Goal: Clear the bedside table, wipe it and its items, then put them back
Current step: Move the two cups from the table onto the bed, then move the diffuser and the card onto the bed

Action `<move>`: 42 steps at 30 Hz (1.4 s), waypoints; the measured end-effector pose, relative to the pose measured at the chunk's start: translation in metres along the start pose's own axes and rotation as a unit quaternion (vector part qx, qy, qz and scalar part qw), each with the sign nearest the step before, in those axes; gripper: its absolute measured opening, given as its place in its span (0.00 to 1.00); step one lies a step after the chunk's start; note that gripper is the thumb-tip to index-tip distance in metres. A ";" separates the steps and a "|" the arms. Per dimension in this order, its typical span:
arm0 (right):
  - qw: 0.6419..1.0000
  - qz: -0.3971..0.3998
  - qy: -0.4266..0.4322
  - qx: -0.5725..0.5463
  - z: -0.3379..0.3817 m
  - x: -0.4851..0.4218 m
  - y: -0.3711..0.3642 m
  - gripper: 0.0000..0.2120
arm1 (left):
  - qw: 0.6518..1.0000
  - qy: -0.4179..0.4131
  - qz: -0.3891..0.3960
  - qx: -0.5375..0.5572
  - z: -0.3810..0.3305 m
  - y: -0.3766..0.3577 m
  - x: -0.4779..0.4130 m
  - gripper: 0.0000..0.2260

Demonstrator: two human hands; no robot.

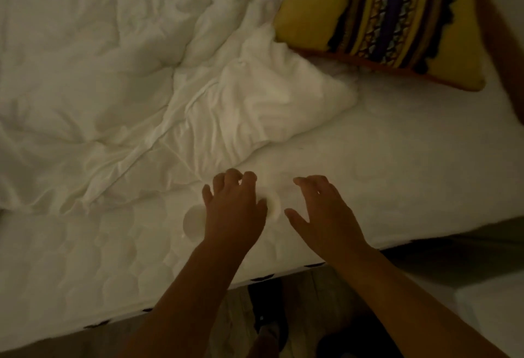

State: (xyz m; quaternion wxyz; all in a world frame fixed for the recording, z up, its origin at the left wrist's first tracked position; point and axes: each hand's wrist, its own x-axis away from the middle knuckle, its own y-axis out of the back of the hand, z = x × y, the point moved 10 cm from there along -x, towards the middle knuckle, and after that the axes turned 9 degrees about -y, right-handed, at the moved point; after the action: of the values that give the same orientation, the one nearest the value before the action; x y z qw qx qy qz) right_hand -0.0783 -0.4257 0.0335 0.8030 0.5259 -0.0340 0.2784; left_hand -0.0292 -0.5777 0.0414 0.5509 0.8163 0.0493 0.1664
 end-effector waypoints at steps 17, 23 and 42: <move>0.912 -0.145 -0.361 -0.131 -0.401 0.214 0.161 0.12 | 0.921 -0.338 0.190 0.026 -0.468 -0.159 0.017 0.11; 0.859 -0.166 -0.468 -0.127 -0.517 0.348 0.155 0.13 | 0.859 -0.457 0.232 -0.006 -0.617 -0.233 0.090 0.11; 0.472 -0.414 -0.551 -0.550 -0.703 0.588 0.041 0.27 | 0.756 -0.562 0.330 0.062 -0.760 -0.436 0.243 0.42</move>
State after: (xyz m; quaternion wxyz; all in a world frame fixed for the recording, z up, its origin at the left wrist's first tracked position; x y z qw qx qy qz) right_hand 0.2298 0.4354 -0.0404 0.7649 -0.0260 -0.3938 -0.5091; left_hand -0.0042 0.3270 -0.0488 0.3386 0.7608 -0.5316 -0.1545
